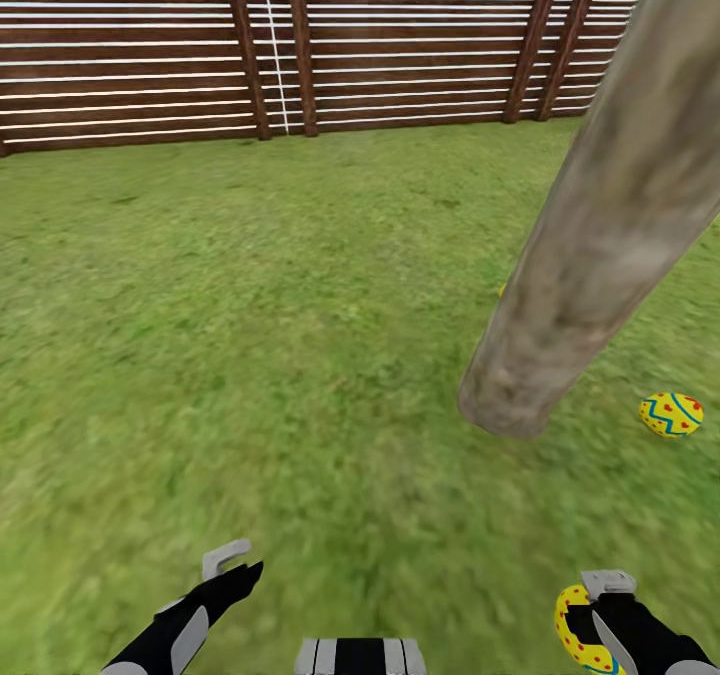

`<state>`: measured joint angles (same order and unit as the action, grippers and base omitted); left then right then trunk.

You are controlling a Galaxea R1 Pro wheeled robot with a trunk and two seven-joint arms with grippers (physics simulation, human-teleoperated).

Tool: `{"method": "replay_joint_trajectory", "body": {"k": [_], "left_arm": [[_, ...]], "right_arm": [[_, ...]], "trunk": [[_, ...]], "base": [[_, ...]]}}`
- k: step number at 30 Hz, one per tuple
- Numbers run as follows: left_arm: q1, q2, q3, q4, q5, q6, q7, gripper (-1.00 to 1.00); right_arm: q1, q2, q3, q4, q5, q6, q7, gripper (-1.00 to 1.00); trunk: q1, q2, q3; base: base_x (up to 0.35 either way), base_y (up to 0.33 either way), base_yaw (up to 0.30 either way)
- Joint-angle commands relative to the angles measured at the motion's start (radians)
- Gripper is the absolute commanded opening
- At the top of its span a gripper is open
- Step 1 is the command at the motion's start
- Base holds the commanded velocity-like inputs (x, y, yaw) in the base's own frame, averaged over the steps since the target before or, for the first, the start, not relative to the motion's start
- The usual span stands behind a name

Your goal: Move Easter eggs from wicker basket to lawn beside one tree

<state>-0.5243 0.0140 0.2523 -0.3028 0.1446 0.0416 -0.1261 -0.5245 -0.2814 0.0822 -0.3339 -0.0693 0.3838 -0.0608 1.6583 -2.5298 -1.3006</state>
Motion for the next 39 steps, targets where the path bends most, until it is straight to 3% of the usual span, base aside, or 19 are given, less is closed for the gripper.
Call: {"method": "replay_joint_trajectory", "body": {"k": [1,15,16,28,39], "left_arm": [[0.0,0.0,0.004,-0.001,0.01,0.004,-0.006,1.0],[0.0,-0.001,0.004,0.0,0.01,0.004,-0.006,1.0],[0.0,-0.001,0.004,0.0,0.01,0.004,-0.006,1.0],[0.0,-0.003,0.004,0.001,0.01,0.004,-0.006,1.0],[0.0,-0.001,0.011,-0.001,0.017,0.007,-0.004,1.0]], "right_arm": [[0.0,-0.001,0.008,-0.002,-0.007,0.006,-0.005,-1.0],[0.0,-0.001,0.008,-0.002,-0.008,0.004,-0.005,-1.0],[0.0,-0.002,0.007,-0.002,-0.009,0.004,-0.005,1.0],[0.0,-0.001,0.008,-0.002,-0.009,0.004,-0.005,1.0],[0.0,0.0,0.008,-0.002,-0.008,0.004,-0.005,1.0]], "trunk": [[0.0,-0.001,-0.005],[0.001,-0.001,-0.009],[0.001,-0.001,-0.009],[0.001,-0.001,-0.009],[-0.004,0.002,0.034]], "base": [[0.0,0.0,0.0],[0.0,0.0,0.0],[0.0,0.0,0.0],[0.0,0.0,0.0],[-0.076,0.0,0.0]]}}
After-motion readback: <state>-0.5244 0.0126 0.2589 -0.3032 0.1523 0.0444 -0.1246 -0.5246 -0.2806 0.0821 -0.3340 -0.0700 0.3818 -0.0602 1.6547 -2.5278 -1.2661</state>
